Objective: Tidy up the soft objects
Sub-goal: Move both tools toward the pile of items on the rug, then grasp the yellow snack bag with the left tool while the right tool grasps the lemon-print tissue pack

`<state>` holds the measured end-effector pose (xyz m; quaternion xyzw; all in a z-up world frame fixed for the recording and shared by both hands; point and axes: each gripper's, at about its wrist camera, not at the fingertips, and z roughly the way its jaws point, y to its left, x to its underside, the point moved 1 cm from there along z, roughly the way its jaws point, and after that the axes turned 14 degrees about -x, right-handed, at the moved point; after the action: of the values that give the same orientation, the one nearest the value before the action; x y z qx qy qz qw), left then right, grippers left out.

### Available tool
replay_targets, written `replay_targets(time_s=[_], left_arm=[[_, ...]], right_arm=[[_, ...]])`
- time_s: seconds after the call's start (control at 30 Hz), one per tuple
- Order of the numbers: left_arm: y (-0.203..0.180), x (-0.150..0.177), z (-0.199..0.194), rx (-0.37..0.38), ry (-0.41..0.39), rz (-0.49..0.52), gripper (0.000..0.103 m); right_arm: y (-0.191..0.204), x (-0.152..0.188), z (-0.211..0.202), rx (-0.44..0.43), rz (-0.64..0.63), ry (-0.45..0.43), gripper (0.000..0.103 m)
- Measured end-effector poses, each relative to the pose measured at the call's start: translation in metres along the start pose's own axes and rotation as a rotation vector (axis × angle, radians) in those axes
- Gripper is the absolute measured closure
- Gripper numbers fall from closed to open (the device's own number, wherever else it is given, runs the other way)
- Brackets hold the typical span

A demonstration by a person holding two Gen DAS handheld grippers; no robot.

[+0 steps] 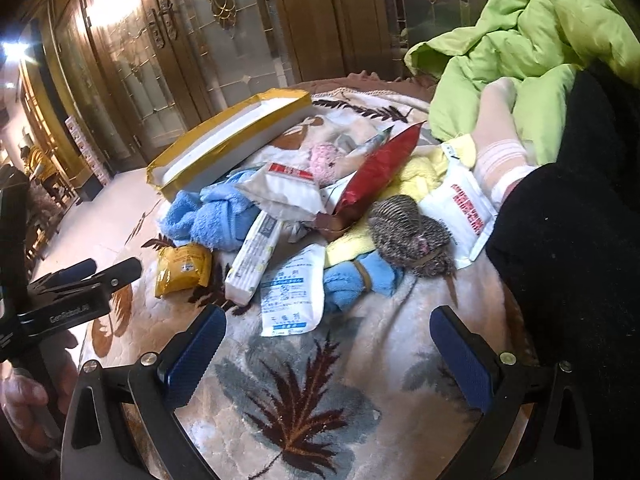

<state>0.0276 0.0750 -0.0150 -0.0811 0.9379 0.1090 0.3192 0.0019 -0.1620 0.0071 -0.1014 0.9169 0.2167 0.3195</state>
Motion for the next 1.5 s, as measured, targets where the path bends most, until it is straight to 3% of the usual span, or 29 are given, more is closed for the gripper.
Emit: replay_targets(time_s=[0.2, 0.4, 0.53, 0.8, 0.97, 1.07, 1.17, 1.5], left_arm=[[-0.015, 0.000, 0.013, 0.016, 0.024, 0.019, 0.000], [-0.006, -0.001, 0.016, 0.017, 0.027, 0.002, 0.000], [-0.007, 0.007, 0.024, 0.036, 0.079, -0.037, 0.000], [-0.046, 0.008, 0.014, 0.028, 0.026, 0.002, 0.000], [-0.035, 0.011, 0.028, -0.001, 0.074, 0.035, 0.000], [-0.017, 0.012, 0.035, -0.018, 0.093, -0.018, 0.000], [-0.011, 0.008, 0.039, -0.004, 0.103, -0.057, 0.000], [-0.035, -0.002, 0.056, 0.021, 0.133, -0.026, 0.000]], right_arm=[[0.000, -0.002, 0.002, 0.001, 0.001, 0.009, 0.000], [0.002, -0.003, 0.004, -0.002, -0.008, 0.017, 0.000], [0.000, -0.004, 0.004, 0.008, -0.007, 0.010, 0.000], [-0.005, -0.015, -0.009, 0.022, 0.004, -0.026, 0.000], [0.002, -0.024, 0.006, 0.017, -0.006, 0.028, 0.000], [0.007, -0.032, 0.027, -0.040, 0.043, 0.085, 0.000], [0.009, -0.038, 0.051, -0.035, 0.078, 0.149, 0.000], [0.003, -0.051, 0.099, -0.070, 0.148, 0.244, 0.004]])
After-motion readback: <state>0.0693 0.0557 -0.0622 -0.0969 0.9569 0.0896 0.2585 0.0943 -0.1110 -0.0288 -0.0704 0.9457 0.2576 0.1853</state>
